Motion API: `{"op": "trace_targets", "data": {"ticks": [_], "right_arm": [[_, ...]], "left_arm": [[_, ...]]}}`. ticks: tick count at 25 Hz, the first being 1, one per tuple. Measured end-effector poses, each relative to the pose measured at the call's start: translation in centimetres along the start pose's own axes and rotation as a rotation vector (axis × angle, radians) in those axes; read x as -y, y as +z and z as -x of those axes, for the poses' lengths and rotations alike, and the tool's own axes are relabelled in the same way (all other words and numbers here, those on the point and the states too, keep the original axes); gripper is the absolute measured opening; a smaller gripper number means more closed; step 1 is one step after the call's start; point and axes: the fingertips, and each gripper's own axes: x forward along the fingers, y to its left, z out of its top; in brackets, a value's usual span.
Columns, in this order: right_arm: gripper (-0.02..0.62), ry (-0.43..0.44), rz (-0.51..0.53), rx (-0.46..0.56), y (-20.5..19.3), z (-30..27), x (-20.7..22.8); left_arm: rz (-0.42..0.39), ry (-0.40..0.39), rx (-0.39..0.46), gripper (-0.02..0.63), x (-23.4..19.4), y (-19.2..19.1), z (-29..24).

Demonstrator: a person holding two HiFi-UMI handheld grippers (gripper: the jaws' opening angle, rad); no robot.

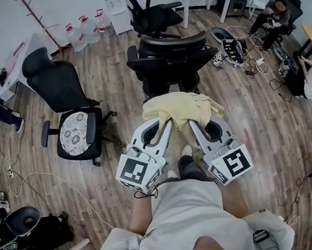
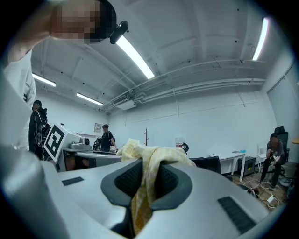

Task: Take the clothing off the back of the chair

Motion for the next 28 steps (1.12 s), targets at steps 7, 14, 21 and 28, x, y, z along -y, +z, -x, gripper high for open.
{"op": "trace_targets", "data": {"ticks": [7, 14, 21, 28], "right_arm": [[0.054, -0.003, 0.004, -0.006, -1.1, 0.6, 0.1], [0.054, 0.001, 0.004, -0.012, -0.8, 0.2, 0.3], [0.054, -0.002, 0.006, -0.019, -0.9, -0.1, 0.4], [0.052, -0.001, 0.006, -0.02, -1.5, -0.2, 0.6]], "left_arm": [[0.001, -0.002, -0.004, 0.055, 0.6, -1.0, -0.1], [0.002, 0.004, -0.007, 0.057, 0.1, -0.7, -0.3], [0.009, 0.0, -0.01, 0.057, -0.2, -0.9, -0.5], [0.011, -0.002, -0.012, 0.055, -0.2, -1.4, -0.7]]}}
